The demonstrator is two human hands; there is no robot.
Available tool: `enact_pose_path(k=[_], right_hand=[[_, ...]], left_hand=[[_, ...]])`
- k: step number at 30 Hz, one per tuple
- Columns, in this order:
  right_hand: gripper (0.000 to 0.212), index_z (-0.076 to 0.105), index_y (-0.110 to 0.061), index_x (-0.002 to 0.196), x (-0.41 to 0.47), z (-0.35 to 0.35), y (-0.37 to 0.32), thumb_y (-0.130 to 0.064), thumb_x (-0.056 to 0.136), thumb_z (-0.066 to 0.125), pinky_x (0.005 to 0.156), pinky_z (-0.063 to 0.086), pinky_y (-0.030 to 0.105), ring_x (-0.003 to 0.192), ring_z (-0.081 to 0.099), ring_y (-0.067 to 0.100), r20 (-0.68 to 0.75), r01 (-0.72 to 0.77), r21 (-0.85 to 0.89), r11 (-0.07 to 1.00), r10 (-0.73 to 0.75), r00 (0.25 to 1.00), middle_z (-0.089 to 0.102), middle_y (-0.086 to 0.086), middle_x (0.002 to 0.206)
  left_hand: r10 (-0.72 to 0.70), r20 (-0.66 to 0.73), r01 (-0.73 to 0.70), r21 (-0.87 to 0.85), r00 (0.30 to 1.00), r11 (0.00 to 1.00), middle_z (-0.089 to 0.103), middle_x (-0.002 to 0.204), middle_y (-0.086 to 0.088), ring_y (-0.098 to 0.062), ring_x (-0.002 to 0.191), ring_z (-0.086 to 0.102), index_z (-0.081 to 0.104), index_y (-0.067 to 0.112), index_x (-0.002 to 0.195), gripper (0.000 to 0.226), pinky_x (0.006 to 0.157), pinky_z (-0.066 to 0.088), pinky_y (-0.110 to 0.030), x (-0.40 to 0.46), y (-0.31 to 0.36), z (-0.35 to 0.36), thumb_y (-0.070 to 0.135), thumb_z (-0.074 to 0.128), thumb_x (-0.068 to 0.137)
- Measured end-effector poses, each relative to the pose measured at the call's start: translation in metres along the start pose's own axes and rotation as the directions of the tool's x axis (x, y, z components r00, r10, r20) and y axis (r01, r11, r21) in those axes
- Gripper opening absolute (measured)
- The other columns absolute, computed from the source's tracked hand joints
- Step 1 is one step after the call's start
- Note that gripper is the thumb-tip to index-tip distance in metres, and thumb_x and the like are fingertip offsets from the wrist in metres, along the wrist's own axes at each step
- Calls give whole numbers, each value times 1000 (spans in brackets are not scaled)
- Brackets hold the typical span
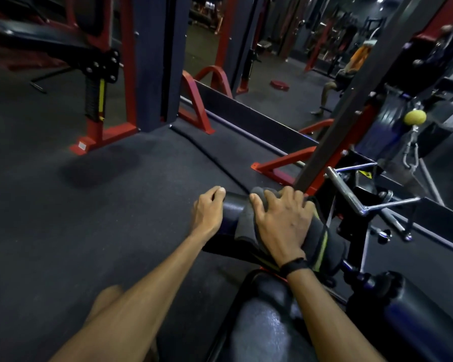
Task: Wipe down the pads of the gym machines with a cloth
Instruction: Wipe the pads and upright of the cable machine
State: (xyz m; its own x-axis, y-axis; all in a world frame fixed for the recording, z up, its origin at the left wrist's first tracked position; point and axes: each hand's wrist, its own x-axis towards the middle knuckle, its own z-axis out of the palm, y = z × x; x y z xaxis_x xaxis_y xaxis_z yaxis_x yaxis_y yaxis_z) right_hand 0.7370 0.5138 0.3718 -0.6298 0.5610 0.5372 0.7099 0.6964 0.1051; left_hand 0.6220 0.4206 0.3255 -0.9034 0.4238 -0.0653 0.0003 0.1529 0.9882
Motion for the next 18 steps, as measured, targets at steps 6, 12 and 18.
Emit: enact_pose_path(k=[6, 12, 18], right_hand=[[45, 67, -26, 97, 2, -1, -61, -57, 99, 35, 80, 34, 44, 91, 49, 26, -3, 212, 134, 968, -214, 977, 56, 4, 96], [56, 73, -34, 106, 18, 1, 16, -74, 89, 37, 78, 36, 42, 93, 54, 30, 31, 129, 152, 980, -136, 990, 63, 3, 95], [52, 71, -34, 114, 13, -2, 34, -71, 92, 43, 86, 35, 46, 104, 50, 29, 129, -95, 112, 989, 80, 988, 62, 5, 109]], left_hand=[[246, 19, -246, 12, 969, 969, 54, 138, 2, -14, 127, 54, 50, 12, 143, 44, 105, 44, -25, -20, -52, -8, 31, 42, 105], [195, 17, -192, -89, 981, 977, 53, 128, 18, 18, 109, 51, 48, 35, 134, 32, 89, 33, 4, -25, -47, -16, 28, 30, 108], [158, 7, -154, -177, 987, 972, 63, 123, 18, -4, 115, 60, 64, 25, 128, 45, 94, 42, -7, -18, -42, -17, 37, 35, 97]])
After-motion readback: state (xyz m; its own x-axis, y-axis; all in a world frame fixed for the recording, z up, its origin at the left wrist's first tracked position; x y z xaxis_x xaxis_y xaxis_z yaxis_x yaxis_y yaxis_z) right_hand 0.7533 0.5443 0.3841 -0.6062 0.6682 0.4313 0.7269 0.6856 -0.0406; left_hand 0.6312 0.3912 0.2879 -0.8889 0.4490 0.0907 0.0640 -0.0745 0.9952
